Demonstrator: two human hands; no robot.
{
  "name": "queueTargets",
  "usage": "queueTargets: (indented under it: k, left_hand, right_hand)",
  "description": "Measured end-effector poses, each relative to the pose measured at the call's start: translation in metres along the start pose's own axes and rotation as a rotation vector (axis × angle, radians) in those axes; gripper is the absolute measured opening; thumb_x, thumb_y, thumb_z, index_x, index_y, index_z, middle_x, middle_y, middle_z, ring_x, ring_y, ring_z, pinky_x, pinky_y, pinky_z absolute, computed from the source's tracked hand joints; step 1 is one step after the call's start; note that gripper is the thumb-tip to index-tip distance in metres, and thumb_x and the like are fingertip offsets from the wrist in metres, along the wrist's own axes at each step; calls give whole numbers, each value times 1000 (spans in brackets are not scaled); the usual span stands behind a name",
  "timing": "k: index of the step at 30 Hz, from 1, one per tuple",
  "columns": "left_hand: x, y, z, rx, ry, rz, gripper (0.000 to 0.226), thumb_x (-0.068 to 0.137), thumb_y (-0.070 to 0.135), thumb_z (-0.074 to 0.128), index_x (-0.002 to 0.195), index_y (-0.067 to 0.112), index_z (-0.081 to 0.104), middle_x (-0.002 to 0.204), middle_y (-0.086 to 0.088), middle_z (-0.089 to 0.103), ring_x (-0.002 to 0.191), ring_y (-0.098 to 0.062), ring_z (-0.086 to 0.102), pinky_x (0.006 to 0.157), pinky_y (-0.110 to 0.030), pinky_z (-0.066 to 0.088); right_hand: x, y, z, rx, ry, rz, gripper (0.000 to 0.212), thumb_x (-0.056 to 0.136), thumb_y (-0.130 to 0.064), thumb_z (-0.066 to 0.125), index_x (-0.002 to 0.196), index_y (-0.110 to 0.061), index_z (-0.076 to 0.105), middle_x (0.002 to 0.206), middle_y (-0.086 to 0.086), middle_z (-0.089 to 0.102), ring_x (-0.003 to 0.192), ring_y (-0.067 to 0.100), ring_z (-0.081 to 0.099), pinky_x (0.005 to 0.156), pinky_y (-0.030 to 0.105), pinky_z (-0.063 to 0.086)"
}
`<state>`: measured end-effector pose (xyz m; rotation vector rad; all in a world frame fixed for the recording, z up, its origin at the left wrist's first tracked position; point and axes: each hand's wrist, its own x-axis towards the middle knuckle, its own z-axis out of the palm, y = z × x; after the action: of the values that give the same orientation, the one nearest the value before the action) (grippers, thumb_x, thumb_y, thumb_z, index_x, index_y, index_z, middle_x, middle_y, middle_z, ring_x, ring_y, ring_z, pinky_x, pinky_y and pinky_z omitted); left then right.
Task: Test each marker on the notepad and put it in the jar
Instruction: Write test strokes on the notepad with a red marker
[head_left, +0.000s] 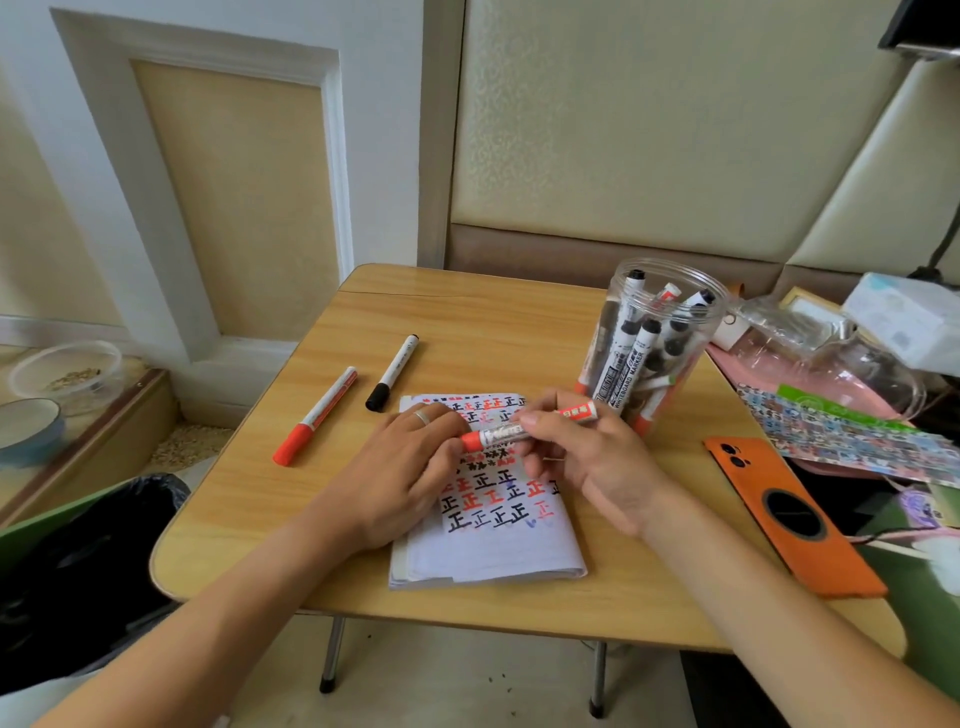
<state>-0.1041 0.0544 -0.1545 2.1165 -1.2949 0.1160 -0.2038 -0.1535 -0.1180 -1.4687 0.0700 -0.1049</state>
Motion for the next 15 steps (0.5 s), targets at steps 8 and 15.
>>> queueTargets:
  k: [8, 15]
  left_hand:
    - [1, -3, 3, 97, -44, 37, 35, 107, 48, 24, 107, 29, 53, 108, 13, 51, 104, -9, 46, 95, -40, 40]
    - [2, -6, 7, 89, -63, 71, 46, 106, 56, 20, 112, 30, 57, 115, 15, 53, 113, -9, 49, 97, -30, 34]
  right_hand:
    - [3, -14, -22, -957, -88, -166, 7, 91, -24, 76, 98, -24, 77, 91, -10, 76, 88, 5, 70, 85, 28, 56]
    - [0, 5, 10, -1392, -92, -470, 38, 96, -48, 40, 110, -24, 65, 99, -4, 67, 90, 24, 64, 72, 39, 53]
